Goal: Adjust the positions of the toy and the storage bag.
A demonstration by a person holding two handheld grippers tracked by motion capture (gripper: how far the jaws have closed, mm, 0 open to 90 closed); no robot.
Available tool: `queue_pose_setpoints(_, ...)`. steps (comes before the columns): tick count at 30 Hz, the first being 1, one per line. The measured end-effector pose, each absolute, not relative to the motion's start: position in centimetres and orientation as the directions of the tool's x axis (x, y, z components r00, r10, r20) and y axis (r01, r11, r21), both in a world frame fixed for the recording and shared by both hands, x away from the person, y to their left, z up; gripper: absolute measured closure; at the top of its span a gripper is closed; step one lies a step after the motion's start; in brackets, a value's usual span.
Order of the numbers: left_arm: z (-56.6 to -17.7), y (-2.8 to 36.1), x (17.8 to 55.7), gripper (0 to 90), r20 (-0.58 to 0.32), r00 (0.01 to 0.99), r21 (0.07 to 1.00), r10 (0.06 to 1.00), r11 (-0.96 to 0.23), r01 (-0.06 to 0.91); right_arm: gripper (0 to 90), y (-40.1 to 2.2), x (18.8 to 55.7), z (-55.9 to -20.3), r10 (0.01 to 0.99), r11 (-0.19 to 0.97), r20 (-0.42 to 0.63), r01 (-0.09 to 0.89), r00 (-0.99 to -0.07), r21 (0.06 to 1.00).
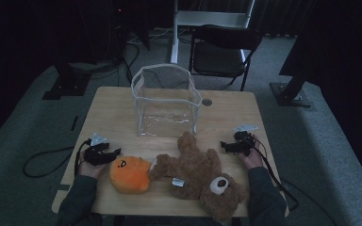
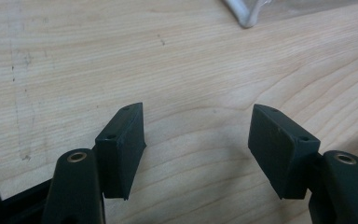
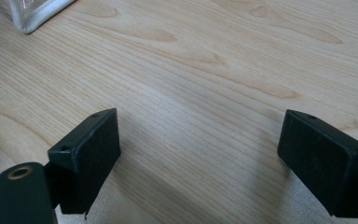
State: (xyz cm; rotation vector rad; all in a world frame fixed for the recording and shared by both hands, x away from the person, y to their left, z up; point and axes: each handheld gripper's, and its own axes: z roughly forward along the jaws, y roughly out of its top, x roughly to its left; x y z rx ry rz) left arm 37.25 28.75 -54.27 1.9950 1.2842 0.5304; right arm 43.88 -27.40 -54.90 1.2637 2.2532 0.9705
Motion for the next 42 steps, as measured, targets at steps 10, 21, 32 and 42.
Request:
queue_pose_setpoints(10, -54.3, 28.4, 37.1, 37.3, -0.001, 0.413, 0.732, 0.911, -0.281, 0.620, 12.2, -27.6, 43.8, -54.9, 0.848, 0.362, 0.007, 0.587, -0.531, 0.724)
queue_pose_setpoints(21, -54.2, 28.5, 36.9, 38.9, -0.007, 0.411, 0.734, 0.912, -0.275, 0.621, 12.2, -27.6, 43.7, -54.9, 0.845, 0.365, 0.007, 0.586, -0.535, 0.724)
queue_pose_setpoints(32, -52.6, 29.1, 35.6, 38.5, -0.071, 0.435, 0.764, 0.898, -0.232, 0.603, 12.2, -27.6, 43.7, -54.9, 0.848, 0.362, 0.007, 0.587, -0.531, 0.724)
queue_pose_setpoints(42, -50.3, 29.0, 34.7, 36.8, -0.085, 0.467, 0.803, 0.880, -0.217, 0.556, 12.2, -27.7, 43.7, -54.9, 0.853, 0.356, 0.006, 0.590, -0.522, 0.724)
